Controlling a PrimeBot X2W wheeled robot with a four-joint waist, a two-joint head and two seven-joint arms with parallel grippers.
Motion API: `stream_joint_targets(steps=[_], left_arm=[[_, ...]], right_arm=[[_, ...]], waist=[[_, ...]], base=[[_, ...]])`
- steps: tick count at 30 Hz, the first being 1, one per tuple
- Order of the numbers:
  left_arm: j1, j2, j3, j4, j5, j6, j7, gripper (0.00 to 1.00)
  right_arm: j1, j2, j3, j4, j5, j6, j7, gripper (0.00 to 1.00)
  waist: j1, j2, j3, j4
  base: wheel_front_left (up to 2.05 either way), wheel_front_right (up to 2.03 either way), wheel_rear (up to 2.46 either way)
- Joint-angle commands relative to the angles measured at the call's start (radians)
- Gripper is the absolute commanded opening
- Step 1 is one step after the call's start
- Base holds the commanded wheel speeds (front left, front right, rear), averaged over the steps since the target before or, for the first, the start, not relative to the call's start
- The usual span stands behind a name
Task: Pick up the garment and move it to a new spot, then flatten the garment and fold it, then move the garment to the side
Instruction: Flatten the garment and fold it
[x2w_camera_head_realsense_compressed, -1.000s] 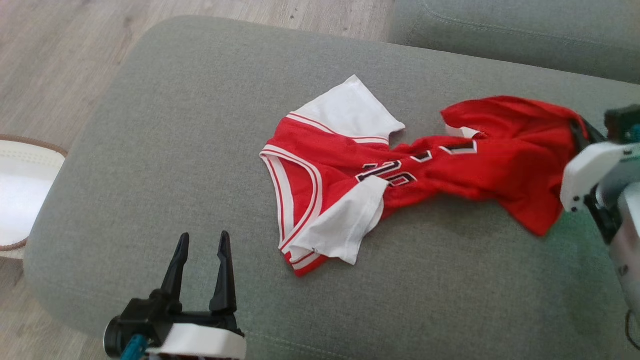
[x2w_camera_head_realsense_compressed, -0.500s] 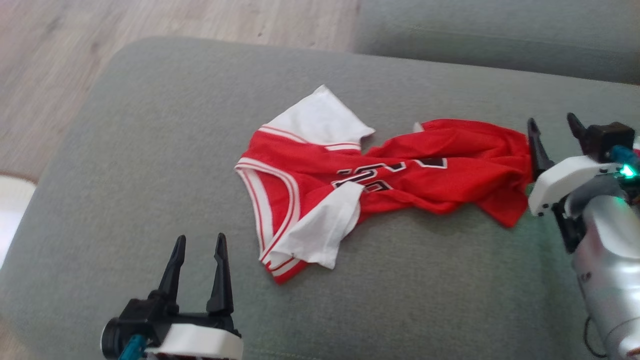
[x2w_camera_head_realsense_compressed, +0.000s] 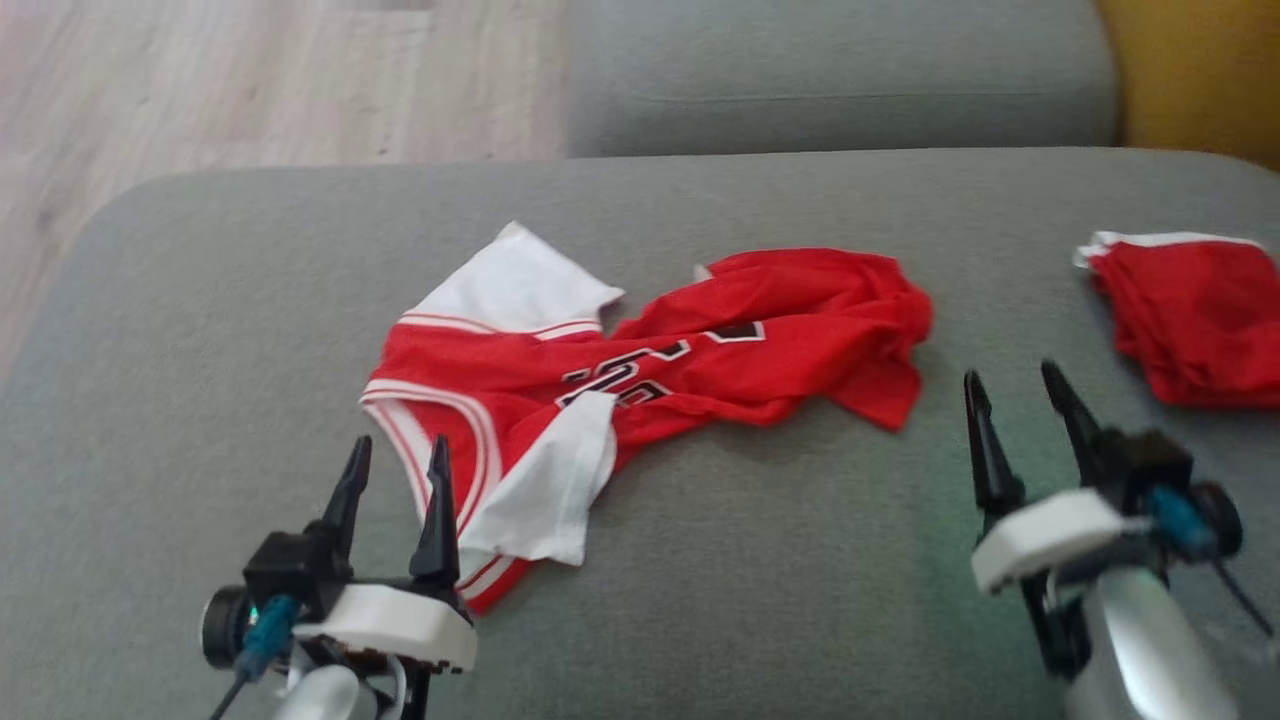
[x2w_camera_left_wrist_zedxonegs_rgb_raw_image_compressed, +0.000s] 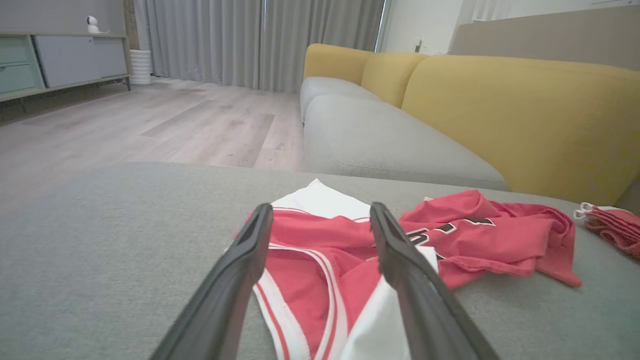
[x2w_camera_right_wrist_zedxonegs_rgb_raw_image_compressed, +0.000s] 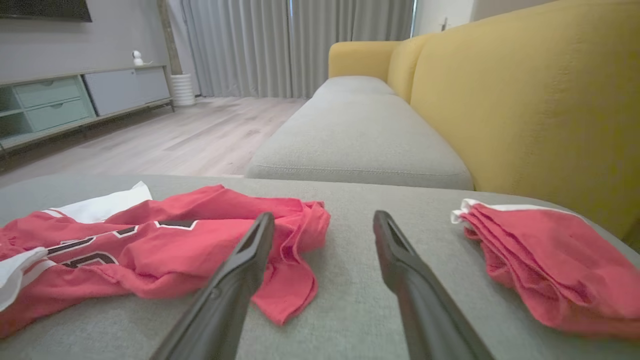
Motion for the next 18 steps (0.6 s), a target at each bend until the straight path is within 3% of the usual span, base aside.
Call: stream_joint_targets(steps=[1, 7, 12, 14, 15, 16, 18], left_arm=[[-0.05, 0.004, 0.03, -0.013, -0.008, -0.003, -0.002, 1.0], [-0.067, -0.002, 0.022, 0.05, -0.019, -0.018, 0.006, 1.0], [-0.149, 0.051, 0.019, 0.088, -0.008, -0.052, 0.066, 1.0], [-0.208, 0.09, 0.01, 0.111, 0.006, -0.081, 0.11, 1.0], [-0.273, 0.132, -0.01, 0.142, 0.025, -0.126, 0.159, 1.0], [-0.273, 0.132, -0.01, 0.142, 0.025, -0.126, 0.159, 1.0], [-0.336, 0.164, -0.033, 0.179, 0.042, -0.174, 0.206, 1.0]], right_arm=[[0.0, 0.009, 0.012, -0.061, -0.012, 0.007, -0.013, 1.0], [0.156, 0.045, -0.019, -0.251, -0.016, 0.007, 0.026, 1.0], [0.22, 0.047, 0.008, -0.364, 0.038, 0.007, 0.065, 1.0], [0.224, 0.047, 0.02, -0.394, 0.044, 0.007, 0.078, 1.0], [0.216, 0.048, 0.036, -0.419, 0.046, 0.007, 0.089, 1.0], [0.216, 0.048, 0.036, -0.419, 0.046, 0.007, 0.089, 1.0], [0.203, 0.048, 0.053, -0.437, 0.045, 0.007, 0.097, 1.0]], waist=[[0.0001, 0.0, -0.014, -0.031], [0.0001, 0.0, -0.024, -0.068], [0.0001, 0.0, -0.004, -0.088], [0.0001, 0.0, 0.021, -0.095], [0.0001, 0.0, 0.051, -0.107], [0.0001, 0.0, 0.051, -0.107], [0.0001, 0.0, 0.08, -0.121]], base=[[0.0, 0.0, 0.0], [0.0, 0.0, 0.0], [0.0, 0.0, 0.0], [0.0, 0.0, 0.0], [0.0, 0.0, 0.0], [0.0, 0.0, 0.0], [0.0, 0.0, 0.0]])
